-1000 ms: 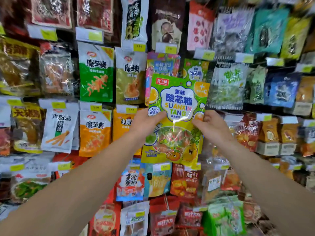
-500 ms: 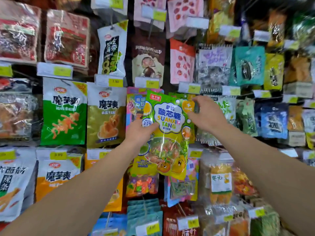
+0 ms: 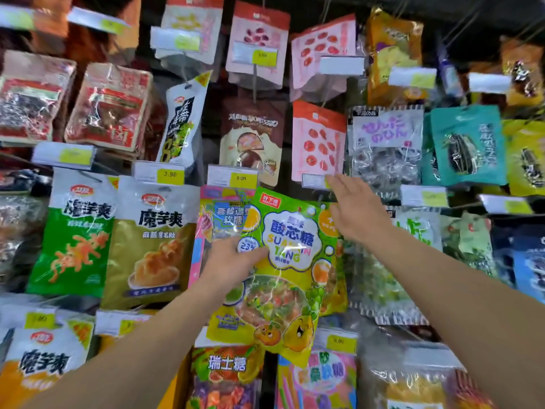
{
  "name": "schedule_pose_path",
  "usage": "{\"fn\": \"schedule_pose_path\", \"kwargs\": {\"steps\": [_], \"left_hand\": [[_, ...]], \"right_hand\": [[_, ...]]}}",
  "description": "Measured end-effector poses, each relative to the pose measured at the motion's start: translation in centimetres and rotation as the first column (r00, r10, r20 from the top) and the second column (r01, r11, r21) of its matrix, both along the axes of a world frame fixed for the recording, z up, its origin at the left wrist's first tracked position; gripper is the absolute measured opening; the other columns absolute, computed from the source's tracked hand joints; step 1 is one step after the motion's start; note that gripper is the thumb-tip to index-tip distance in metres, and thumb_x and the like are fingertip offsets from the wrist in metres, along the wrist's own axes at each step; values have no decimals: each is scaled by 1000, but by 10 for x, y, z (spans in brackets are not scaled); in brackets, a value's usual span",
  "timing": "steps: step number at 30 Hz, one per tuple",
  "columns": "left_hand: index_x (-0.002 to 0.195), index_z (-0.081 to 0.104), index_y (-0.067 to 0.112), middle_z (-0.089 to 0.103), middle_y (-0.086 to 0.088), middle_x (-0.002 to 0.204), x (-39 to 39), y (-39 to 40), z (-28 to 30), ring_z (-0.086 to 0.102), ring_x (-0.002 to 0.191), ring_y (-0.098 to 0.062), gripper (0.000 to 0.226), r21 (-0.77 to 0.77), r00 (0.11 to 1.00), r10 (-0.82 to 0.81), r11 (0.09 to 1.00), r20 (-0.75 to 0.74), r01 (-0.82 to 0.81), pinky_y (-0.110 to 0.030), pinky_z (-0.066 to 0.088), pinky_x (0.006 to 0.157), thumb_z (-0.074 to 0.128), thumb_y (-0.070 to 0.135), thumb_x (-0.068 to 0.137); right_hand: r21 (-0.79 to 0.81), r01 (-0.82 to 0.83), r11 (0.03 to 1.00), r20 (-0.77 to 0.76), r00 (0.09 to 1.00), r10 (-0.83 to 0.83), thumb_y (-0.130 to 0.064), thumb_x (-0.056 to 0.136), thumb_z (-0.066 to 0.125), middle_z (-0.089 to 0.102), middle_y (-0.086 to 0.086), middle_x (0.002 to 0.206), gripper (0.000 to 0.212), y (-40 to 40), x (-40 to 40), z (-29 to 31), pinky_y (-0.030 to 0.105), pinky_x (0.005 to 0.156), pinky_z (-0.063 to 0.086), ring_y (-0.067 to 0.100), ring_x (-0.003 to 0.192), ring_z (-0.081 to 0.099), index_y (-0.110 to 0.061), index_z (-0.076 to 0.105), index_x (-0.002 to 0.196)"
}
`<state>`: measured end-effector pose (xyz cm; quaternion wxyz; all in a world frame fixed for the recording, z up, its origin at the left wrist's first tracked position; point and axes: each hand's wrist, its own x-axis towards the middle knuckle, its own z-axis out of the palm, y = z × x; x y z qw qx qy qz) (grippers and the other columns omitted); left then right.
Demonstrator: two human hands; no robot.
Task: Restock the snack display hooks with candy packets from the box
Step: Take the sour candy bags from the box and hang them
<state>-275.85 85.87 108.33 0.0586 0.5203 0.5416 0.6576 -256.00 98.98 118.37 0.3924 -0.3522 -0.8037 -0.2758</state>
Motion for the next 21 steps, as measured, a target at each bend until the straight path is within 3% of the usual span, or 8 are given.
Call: {"fn": "schedule_pose_path", "kwargs": {"steps": [3,7,10,13,15,18,21], "left_hand": [[79,67,16,61,16,59,12,14,1,55,58,-1,14,30,998,27,999,56,-28,-19,42,51,71,27,87],[80,71,22,74,7,83,32,38,11,67,83,-15,9,28,991,-2,1000,132,-1,-31,51,76,71,28,86],[90,70,20,73,0,96,48,50,23,66,95,-22,30,0,989,18,1000,147,-18,-42,52,91,70,45,74],[74,60,17,64,-2,81,58,59,31,59,82,-21,21,6,981,22,1000,191,-23,-33,45,75,70,33,84],[65,45,23,48,5,70,63,62,34,48,69,-16,34,-9,974,15,1000,227,-14,-31,37,63,67,27,90],[74,45,18,44,6,74,65,66,34,47,79,-21,29,-34,974,16,999,226,-9,-31,36,73,66,30,91],[84,50,16,50,2,83,61,67,30,45,72,-12,22,-29,974,-7,999,226,14,-32,34,80,65,30,92]], "right_hand": [[102,-166,981,-110,978,177,-19,103,41,46,11,150,43,3,1,7,37,113,29,31,136,40,-14,45,146],[74,-261,963,-224,936,271,-21,104,42,65,15,127,32,10,2,21,42,92,48,37,113,59,-17,62,128],[85,-271,959,-238,929,284,-24,103,43,70,18,110,28,13,1,27,44,82,50,40,100,62,-15,66,115],[82,-282,956,-216,931,293,-23,102,43,70,18,106,26,19,2,32,41,77,46,39,96,61,-14,66,110],[80,-301,950,-204,928,311,-24,102,42,70,17,103,26,21,3,34,40,76,45,38,94,61,-14,66,105],[83,-290,953,-204,931,302,-27,102,41,70,16,101,26,23,6,35,42,78,50,38,94,61,-17,65,102],[87,-298,951,-200,930,310,-28,101,41,70,16,100,27,24,4,35,41,77,49,37,93,61,-17,66,102]]}}
